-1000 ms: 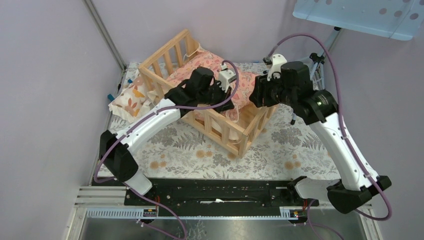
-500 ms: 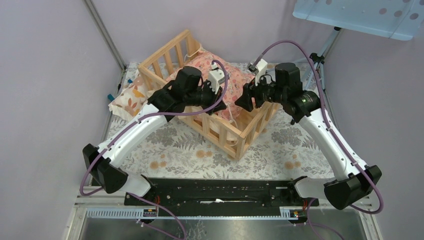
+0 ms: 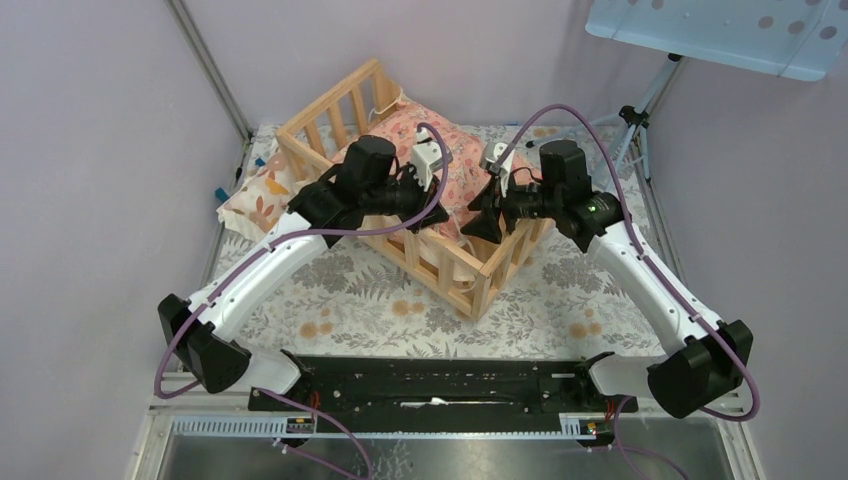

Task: Set up the pet bed
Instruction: Cross the ropes on the bed frame.

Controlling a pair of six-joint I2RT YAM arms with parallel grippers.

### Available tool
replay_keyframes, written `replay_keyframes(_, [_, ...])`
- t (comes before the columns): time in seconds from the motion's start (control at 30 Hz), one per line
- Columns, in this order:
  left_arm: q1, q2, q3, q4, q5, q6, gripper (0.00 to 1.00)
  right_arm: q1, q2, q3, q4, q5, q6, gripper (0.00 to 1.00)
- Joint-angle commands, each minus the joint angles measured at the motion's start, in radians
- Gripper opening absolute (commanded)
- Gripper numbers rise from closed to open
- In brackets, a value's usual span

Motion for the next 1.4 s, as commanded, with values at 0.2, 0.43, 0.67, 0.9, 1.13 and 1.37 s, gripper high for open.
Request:
replay_keyframes(0.2, [0.006,-0.021,0.064,-0.012,0.071,0.062,0.0,-0.003,0.053,0.022,0.057,-0.137,-0.196,0.63])
replay_keyframes(0.43, [0.006,-0.022,0.061,-0.03,0.073,0.079,0.0,-0.003,0.079,0.038,0.098,-0.194,-0.23,0.59])
replay_keyframes(0.67, [0.006,-0.016,0.056,-0.036,0.059,0.082,0.0,-0.003,0.07,0.015,0.176,-0.28,-0.206,0.54])
replay_keyframes(0.9, [0.006,-0.017,0.057,-0.036,0.06,0.082,0.0,-0.003,0.087,0.015,0.211,-0.317,-0.169,0.43])
replay_keyframes(1.13, [0.006,-0.024,0.054,-0.027,0.067,0.079,0.0,-0.003,0.116,0.038,0.188,-0.293,-0.177,0.32])
replay_keyframes(1.37, [0.006,-0.04,0.043,-0.016,0.047,0.074,0.0,-0.003,0.126,0.04,0.194,-0.251,-0.192,0.0])
